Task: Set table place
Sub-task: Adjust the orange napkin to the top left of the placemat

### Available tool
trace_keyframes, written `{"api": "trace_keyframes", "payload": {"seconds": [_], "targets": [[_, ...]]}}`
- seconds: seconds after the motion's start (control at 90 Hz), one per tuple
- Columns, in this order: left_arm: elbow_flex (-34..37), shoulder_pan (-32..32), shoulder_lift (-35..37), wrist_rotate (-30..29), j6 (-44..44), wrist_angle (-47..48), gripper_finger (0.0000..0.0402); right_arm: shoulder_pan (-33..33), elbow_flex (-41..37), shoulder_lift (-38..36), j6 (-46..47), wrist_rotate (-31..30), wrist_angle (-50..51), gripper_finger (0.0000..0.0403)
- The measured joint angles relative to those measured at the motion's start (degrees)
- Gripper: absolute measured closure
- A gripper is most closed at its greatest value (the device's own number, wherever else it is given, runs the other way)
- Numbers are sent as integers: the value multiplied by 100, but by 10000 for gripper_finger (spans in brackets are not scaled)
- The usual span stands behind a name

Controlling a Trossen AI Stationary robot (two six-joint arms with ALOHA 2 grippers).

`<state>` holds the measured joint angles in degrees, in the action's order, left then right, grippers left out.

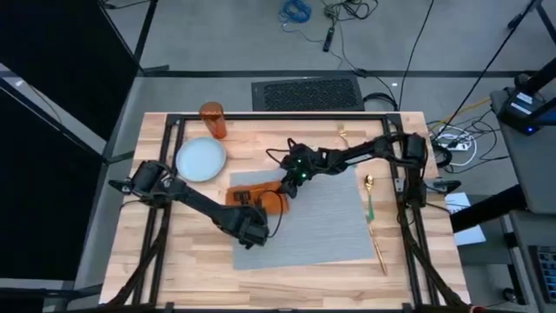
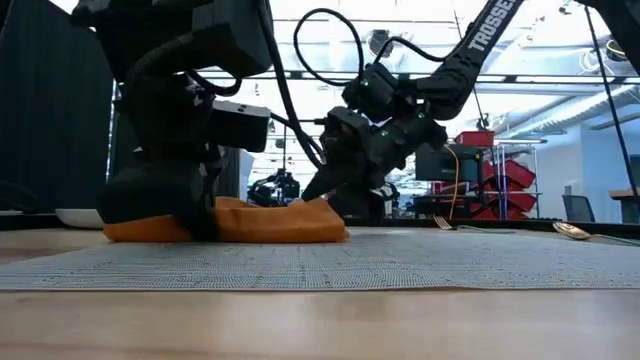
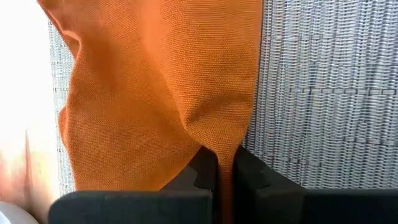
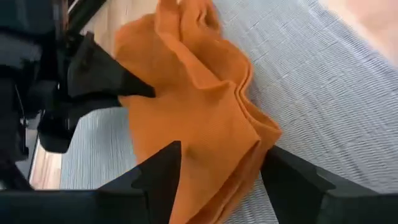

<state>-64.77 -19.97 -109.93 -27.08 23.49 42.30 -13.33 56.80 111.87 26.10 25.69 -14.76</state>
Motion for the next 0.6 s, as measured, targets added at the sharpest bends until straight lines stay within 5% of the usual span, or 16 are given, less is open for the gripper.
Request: {"api": "trace_keyframes", "payload": {"seconds": [0.233,0.6], "targets": [[-23,-2,-1,-38,-13,19,401,-7,0,0,-528,-13,210,386],[-328,-55,-11,-471,-149,184,401,7,84,-2,-731,-19,262,401]]}}
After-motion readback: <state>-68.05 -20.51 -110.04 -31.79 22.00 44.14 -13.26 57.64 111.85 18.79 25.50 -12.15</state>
